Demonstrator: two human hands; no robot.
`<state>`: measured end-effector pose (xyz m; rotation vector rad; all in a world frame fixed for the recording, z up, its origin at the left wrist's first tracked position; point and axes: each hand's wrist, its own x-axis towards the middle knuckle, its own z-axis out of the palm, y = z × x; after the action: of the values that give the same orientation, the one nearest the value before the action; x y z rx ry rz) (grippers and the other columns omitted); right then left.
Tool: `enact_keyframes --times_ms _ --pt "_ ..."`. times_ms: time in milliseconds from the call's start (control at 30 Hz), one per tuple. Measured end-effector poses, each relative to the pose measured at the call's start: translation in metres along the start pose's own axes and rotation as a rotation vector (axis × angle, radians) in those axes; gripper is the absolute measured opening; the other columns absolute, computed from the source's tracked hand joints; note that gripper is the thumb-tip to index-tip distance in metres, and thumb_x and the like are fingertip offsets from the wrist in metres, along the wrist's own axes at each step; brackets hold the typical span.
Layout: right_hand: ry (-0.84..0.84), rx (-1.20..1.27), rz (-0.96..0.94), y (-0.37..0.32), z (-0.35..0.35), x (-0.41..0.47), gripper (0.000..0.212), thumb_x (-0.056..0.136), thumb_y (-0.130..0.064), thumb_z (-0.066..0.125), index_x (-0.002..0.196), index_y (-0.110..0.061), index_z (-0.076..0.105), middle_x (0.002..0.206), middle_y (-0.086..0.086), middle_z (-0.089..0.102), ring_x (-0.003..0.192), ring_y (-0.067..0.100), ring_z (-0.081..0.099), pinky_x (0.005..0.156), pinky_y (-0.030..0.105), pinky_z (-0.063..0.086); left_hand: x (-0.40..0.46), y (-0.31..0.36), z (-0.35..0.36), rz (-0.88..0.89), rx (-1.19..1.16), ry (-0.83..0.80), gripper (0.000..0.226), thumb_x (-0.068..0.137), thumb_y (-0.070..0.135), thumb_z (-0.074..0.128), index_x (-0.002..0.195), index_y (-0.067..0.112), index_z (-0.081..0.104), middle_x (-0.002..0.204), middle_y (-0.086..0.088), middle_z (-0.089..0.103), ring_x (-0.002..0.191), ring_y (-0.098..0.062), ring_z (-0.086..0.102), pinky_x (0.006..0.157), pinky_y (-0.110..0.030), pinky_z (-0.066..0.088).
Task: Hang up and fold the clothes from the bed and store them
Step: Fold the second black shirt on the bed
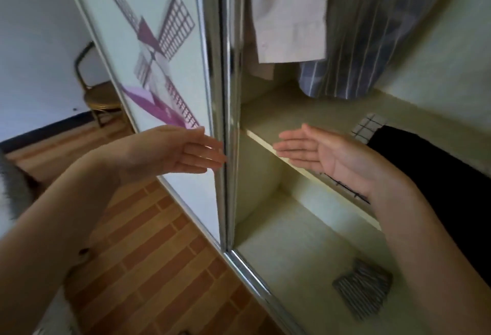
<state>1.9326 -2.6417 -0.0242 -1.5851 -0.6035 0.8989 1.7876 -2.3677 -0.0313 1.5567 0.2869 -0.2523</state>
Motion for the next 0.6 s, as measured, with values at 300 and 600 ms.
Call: enact_keyframes --times_ms 300,600 --pt "-0.233 0.106 -0.067 -0.038 0.182 0.115 0.045 0.102 -0.038 0.039 0.123 -0.006 0.063 0.118 0.012 0.071 0.113 0.025 0.066 0.104 0.040 0.047 -0.135 -0.037 -0.147 0.115 -0.282 0.439 0.054 0.098 0.039 0.033 0.123 0.000 0.062 0.120 -0.018 0.068 0.114 -0.029 0.065 0.095 -0.038 0.053" --pt "-0.345 0.181 -0.066 -0.074 0.318 0.210 0.043 0.105 -0.035 0.034 0.119 -0.007 0.063 0.117 0.012 0.071 0.112 0.024 0.067 0.105 0.041 0.047 -0.208 -0.057 -0.257 0.166 -0.312 0.648 0.048 0.105 0.029 0.029 0.117 -0.003 0.064 0.115 -0.020 0.069 0.110 -0.032 0.067 0.093 -0.040 0.053"
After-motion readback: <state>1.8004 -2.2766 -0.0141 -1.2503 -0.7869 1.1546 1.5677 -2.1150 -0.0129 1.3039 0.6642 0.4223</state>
